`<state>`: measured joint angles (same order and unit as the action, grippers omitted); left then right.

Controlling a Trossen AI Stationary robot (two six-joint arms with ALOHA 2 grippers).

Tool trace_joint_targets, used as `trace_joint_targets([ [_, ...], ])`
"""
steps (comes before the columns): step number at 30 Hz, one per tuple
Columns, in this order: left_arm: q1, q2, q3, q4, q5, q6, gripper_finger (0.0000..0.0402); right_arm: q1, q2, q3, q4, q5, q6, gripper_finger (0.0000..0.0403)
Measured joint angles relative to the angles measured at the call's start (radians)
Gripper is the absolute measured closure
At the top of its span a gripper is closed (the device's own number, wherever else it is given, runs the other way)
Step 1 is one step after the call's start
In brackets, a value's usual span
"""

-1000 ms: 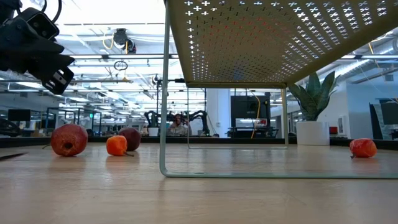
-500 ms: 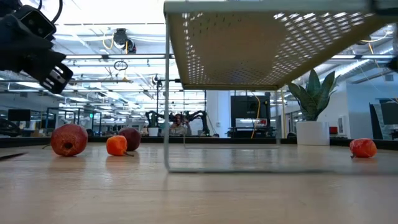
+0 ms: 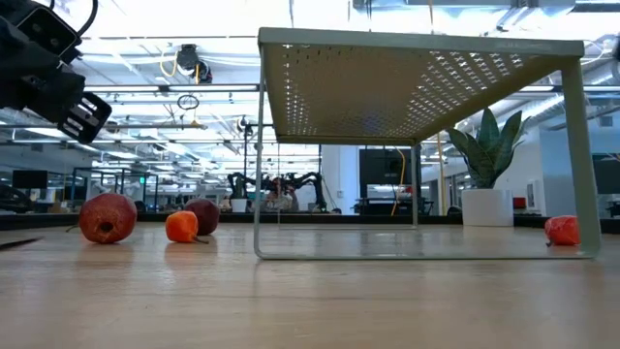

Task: Pick & Place Fruit
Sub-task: Put the peach into the red strainer bowl on the shelf

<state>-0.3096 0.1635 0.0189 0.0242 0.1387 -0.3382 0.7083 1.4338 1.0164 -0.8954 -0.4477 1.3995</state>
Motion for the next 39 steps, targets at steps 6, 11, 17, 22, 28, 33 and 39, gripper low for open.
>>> trace_joint_targets([
  [6, 0.0, 0.0, 0.0, 0.0, 0.0, 0.003, 0.03, 0.079, 0.0, 0.0, 0.115, 0.004, 0.237, 0.0243],
  [11, 0.0, 0.0, 0.0, 0.0, -0.004, 0.01, 0.03, 0.135, 0.0, 0.0, 0.136, 0.0, 0.462, 0.0243],
  [17, 0.001, 0.0, 0.0, -0.001, -0.005, 0.067, 0.03, 0.164, 0.0, 0.0, 0.136, 0.001, 0.653, 0.0243],
  [22, 0.001, 0.0, 0.0, -0.001, -0.006, 0.069, 0.03, 0.164, 0.001, 0.0, 0.086, 0.006, 0.708, 0.0243],
  [28, 0.0, 0.0, 0.0, -0.001, -0.006, 0.071, 0.03, 0.164, 0.001, -0.016, 0.047, 0.026, 0.765, 0.0243],
  [33, 0.0, 0.0, 0.0, -0.002, -0.006, 0.071, 0.03, 0.164, 0.001, -0.106, 0.179, 0.025, 0.801, 0.0243],
  [39, 0.0, 0.0, 0.0, -0.002, -0.006, 0.07, 0.03, 0.164, 0.001, -0.205, 0.246, 0.016, 0.825, 0.0243],
])
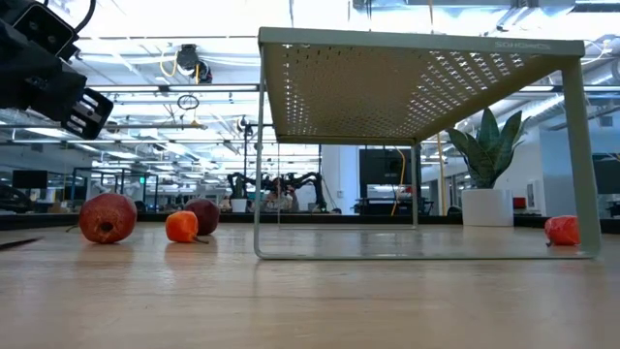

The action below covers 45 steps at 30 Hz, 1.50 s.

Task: Pick & Place Fruit
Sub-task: Put the peach into the red strainer bowl on the shelf

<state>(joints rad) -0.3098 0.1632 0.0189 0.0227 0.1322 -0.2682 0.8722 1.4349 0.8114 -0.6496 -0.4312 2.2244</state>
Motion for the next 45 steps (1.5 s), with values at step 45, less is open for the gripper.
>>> trace_joint_targets([
  [45, 0.001, 0.0, 0.0, 0.0, 0.0, -0.003, 0.03, -0.001, -0.001, -0.14, 0.178, -0.071, -0.028, 0.0326],
])
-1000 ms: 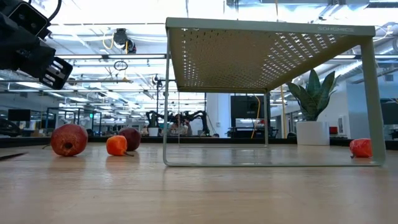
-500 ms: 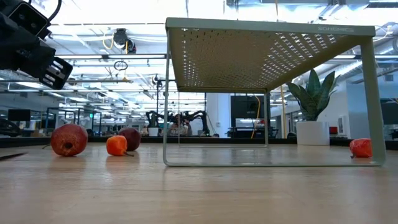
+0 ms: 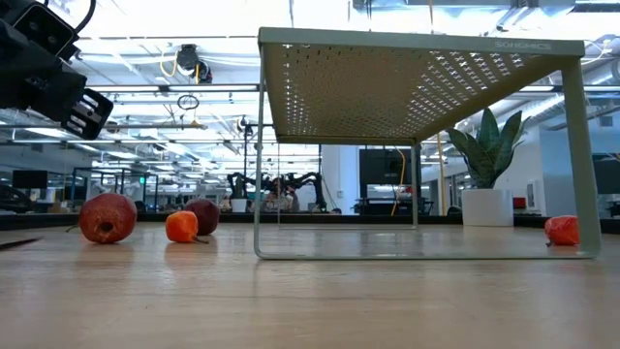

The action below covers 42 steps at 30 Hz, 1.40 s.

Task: Pick & Place Fruit
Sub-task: Put the peach into the red strainer bowl on the shelf

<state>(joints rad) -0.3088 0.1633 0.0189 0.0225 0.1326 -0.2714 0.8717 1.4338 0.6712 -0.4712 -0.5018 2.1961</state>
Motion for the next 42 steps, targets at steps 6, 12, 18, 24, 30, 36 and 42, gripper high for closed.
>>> trace_joint_targets([
  [6, 0.0, 0.0, 0.0, 0.0, 0.0, -0.02, 0.03, -0.015, -0.031, 0.0, 0.039, 0.06, -0.027, 0.0327],
  [12, 0.0, 0.0, 0.0, 0.001, 0.0, -0.045, 0.03, -0.027, -0.127, 0.0, 0.049, 0.263, -0.04, 0.0329],
  [18, 0.0, 0.0, 0.0, 0.002, 0.0, -0.052, 0.03, -0.027, -0.23, 0.0, 0.098, 0.476, -0.096, 0.0328],
  [24, -0.001, 0.0, 0.0, 0.002, 0.0, -0.052, 0.03, -0.027, -0.299, 0.0, 0.212, 0.683, -0.222, 0.0327],
  [30, -0.001, 0.0, 0.0, 0.003, -0.001, -0.051, 0.03, -0.027, -0.331, 0.0, 0.358, 0.868, -0.393, 0.0327],
  [36, -0.001, 0.0, 0.0, 0.009, -0.001, -0.051, 0.03, -0.028, -0.332, 0.0, 0.52, 1.036, -0.573, 0.0327],
  [42, -0.001, 0.0, 0.0, 0.031, -0.002, -0.051, 0.03, -0.029, -0.332, 0.0, 0.663, 1.189, -0.765, 0.0326],
])
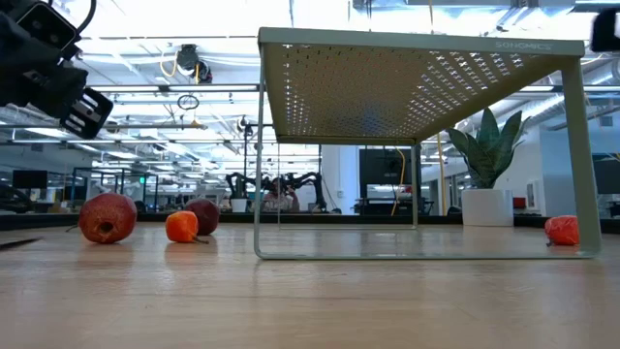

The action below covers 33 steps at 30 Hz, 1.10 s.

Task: Pick & Place Fruit
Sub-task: Put the peach into the red strainer bowl on the shelf

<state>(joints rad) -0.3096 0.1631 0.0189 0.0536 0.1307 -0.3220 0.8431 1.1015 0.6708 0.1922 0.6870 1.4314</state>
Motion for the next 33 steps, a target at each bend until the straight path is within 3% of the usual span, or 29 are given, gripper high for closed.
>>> trace_joint_targets([
  [5, 0.0, 0.0, 0.0, 0.009, 0.0, 0.0, 0.03, -0.029, 0.0, 0.0, 0.126, 0.075, -0.192, 0.0326],
  [12, 0.0, 0.0, 0.0, 0.01, -0.001, -0.003, 0.03, -0.13, 0.0, 0.0, 0.272, 0.074, -0.491, 0.0326],
  [22, 0.001, 0.0, 0.0, 0.011, -0.002, -0.021, 0.03, -0.237, 0.0, 0.0, 0.3, 0.07, -0.886, 0.0326],
  [33, 0.0, 0.0, 0.0, 0.011, -0.002, -0.028, 0.03, -0.269, 0.0, 0.0, 0.386, 0.07, -1.584, 0.0326],
])
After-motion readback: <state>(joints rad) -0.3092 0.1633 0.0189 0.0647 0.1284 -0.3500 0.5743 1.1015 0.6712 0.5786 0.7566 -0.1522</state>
